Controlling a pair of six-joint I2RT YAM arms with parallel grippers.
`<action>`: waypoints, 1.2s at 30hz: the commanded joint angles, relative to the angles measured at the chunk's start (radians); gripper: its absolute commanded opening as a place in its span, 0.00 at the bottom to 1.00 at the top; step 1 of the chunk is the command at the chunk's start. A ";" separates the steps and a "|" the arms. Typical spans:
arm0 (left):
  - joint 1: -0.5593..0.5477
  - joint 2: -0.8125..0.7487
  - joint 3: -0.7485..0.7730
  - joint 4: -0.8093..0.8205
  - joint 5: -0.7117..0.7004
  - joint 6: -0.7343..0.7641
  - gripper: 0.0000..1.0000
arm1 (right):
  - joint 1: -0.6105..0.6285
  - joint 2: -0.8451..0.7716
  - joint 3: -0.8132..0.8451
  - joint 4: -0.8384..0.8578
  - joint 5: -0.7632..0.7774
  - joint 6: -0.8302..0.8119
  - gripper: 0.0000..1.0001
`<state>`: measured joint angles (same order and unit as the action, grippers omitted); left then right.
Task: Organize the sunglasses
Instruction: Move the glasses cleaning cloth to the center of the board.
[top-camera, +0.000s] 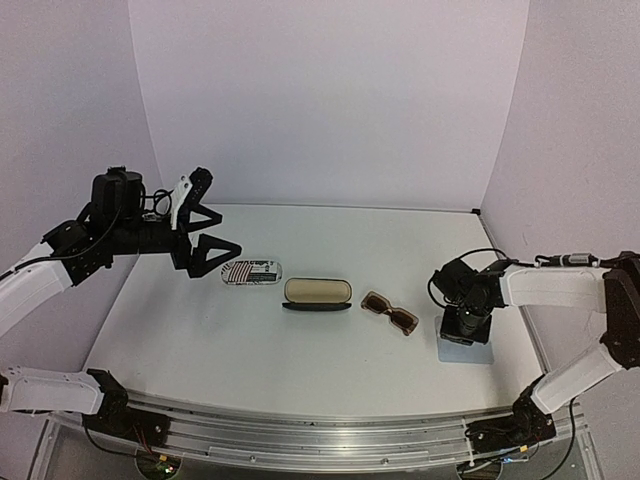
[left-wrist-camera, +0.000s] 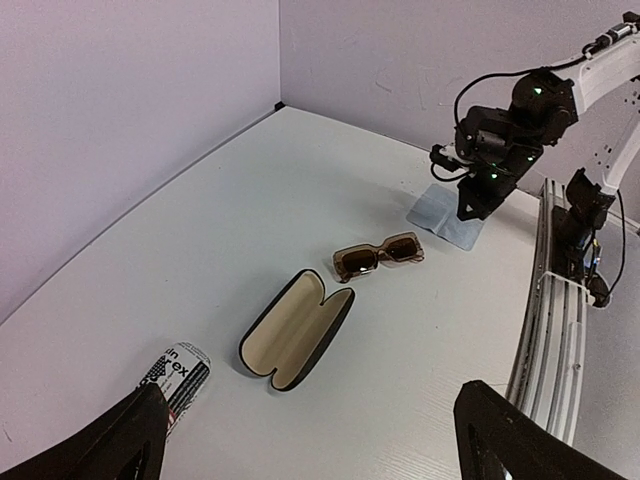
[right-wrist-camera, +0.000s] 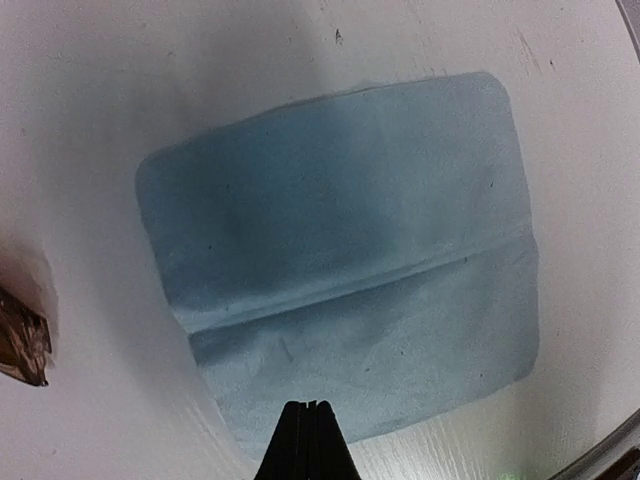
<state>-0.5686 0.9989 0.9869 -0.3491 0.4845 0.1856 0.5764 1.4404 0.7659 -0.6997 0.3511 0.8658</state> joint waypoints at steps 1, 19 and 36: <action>0.001 -0.022 -0.002 0.045 0.036 0.004 1.00 | -0.054 0.075 0.071 0.079 -0.020 -0.013 0.00; 0.001 -0.035 -0.024 0.061 0.036 0.011 1.00 | 0.094 0.155 -0.102 0.234 -0.290 0.155 0.00; 0.001 -0.049 -0.040 0.068 0.007 0.043 1.00 | 0.469 0.519 0.354 0.279 -0.433 0.244 0.00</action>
<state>-0.5686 0.9749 0.9436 -0.3126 0.5018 0.2104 1.0285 1.7974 0.9980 -0.4093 -0.0063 1.1543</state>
